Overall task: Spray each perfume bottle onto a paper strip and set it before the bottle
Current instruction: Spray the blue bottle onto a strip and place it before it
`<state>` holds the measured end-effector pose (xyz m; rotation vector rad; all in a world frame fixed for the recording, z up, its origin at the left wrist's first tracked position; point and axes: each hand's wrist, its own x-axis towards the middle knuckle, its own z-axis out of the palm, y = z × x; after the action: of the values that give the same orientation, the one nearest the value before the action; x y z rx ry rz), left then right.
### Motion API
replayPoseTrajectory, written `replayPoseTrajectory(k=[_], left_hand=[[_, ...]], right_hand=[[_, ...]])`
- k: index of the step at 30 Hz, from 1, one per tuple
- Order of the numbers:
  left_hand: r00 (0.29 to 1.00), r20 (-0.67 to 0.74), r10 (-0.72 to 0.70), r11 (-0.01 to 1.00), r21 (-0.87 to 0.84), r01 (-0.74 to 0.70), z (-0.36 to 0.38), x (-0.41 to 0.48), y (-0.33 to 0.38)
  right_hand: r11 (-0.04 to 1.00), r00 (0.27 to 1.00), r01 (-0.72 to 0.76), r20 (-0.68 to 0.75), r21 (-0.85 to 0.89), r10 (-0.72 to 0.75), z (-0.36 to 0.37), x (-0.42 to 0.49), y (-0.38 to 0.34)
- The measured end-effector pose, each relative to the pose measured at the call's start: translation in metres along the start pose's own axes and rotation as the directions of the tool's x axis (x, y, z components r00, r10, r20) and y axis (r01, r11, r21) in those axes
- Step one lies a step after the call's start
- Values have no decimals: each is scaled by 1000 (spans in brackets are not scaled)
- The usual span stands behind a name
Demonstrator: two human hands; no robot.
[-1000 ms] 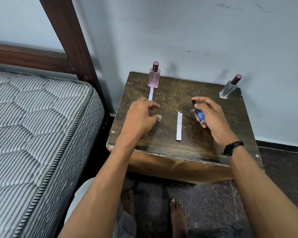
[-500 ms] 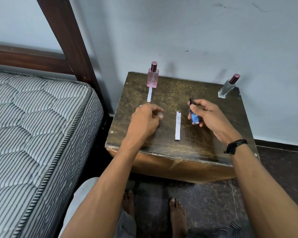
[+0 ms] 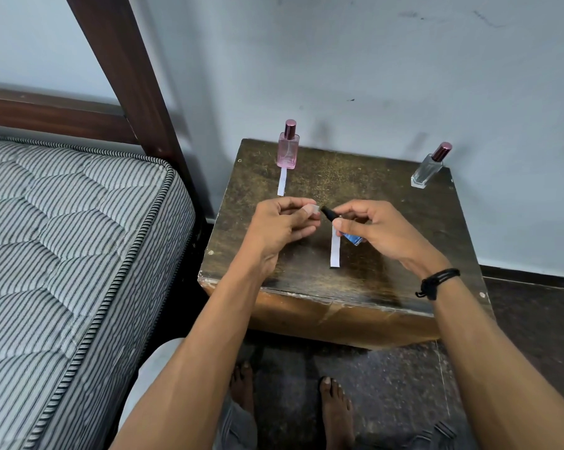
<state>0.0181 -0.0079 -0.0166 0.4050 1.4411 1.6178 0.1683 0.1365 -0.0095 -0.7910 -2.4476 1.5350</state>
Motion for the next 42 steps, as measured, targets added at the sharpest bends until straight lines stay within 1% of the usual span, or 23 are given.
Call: replayPoseTrajectory(k=[4,7,13,18,22,29,32,37,40,42], left_hand=[[999,32,-13,1000,20,13,2,-1,-1],[999,37,-4,999,48,2,2,-1,-2],[996,49,71,968,238,-80,3,1,-7],[993,48,105,955,274,-114,2,2,-6],[990,25,138,945,294,-139,2,2,-6],[970,-37,239,875,442,-198,6,7,-12],[962,-58,265,859,468,-208,10,6,-14],[946,-79,316,832,501,-236,13,4,-13],[941,-51,335,813,520,-261,12,2,-8],[944,-32,327,813,518,-264,12,1,-5]], right_hand=[[999,1000,26,10,-32,-26,1,0,-1],[999,1000,17,3,-49,-17,1,0,0],[994,999,-24,-39,-107,20,1,-1,-1],[993,996,-59,-72,-102,52,1,-2,-4],[986,995,-72,-72,-151,62,1,-3,-6],[976,993,-71,-107,-208,49,4,-2,-9],[971,991,-66,-127,-230,38,4,-2,-9],[979,986,-44,-169,-199,10,5,-2,-8],[985,983,-44,-184,-167,13,6,-1,-5],[991,975,-47,-222,-128,18,2,-1,-3]])
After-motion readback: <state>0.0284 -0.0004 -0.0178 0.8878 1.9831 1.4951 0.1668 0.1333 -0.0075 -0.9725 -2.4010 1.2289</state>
